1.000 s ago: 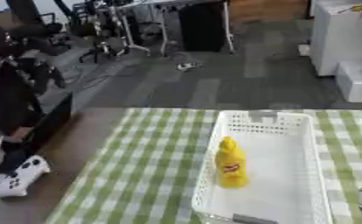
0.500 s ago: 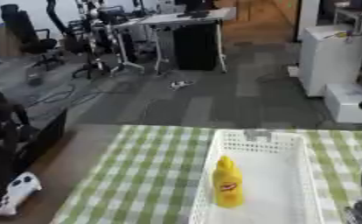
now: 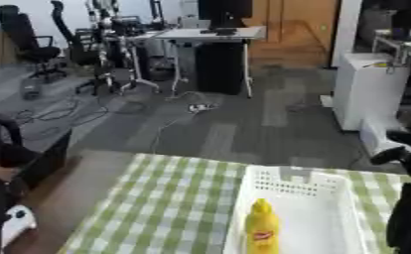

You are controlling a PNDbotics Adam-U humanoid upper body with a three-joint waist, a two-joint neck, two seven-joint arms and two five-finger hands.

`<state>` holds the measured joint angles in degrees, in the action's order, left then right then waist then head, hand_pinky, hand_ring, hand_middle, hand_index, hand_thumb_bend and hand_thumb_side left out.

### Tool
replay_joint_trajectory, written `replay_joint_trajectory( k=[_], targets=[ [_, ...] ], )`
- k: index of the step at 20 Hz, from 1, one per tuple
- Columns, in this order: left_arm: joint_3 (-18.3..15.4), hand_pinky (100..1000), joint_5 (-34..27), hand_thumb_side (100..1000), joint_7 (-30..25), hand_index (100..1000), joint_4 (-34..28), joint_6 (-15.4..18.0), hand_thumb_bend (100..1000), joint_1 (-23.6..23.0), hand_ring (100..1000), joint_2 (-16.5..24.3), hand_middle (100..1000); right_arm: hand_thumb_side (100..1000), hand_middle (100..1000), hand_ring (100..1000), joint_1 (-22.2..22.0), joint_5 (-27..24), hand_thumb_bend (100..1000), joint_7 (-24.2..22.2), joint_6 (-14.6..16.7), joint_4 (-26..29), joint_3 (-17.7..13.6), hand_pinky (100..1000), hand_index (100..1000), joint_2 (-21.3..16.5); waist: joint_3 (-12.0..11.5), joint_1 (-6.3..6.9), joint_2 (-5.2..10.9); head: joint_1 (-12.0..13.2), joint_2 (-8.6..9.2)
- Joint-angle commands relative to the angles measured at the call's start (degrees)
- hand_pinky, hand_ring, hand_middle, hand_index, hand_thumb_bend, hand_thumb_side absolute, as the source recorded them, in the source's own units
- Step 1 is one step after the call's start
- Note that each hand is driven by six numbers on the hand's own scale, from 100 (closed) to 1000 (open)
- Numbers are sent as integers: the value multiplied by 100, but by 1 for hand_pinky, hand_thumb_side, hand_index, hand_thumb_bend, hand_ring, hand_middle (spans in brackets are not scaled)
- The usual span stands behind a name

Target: Pick up objects on the table and place them in the box.

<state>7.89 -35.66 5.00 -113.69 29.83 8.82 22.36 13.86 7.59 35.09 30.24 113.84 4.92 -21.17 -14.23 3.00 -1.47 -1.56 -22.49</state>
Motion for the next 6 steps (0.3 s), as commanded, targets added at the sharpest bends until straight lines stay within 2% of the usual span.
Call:
replay_joint_trajectory(
  k=[1, 6],
  targets=[
    [39, 434, -57, 826, -241, 775, -91, -23, 100, 130, 313, 81, 573, 934, 659, 618, -63, 152, 100, 183, 101, 75, -82, 389, 751, -171, -49, -25, 43, -96, 124],
    [89, 435, -176, 828, -273, 780, -91, -110, 100, 203, 312, 15, 570, 922, 654, 612, -165, 302, 100, 299, 293, 75, -54, 386, 744, -247, -93, -35, 54, -183, 186]
  ],
)
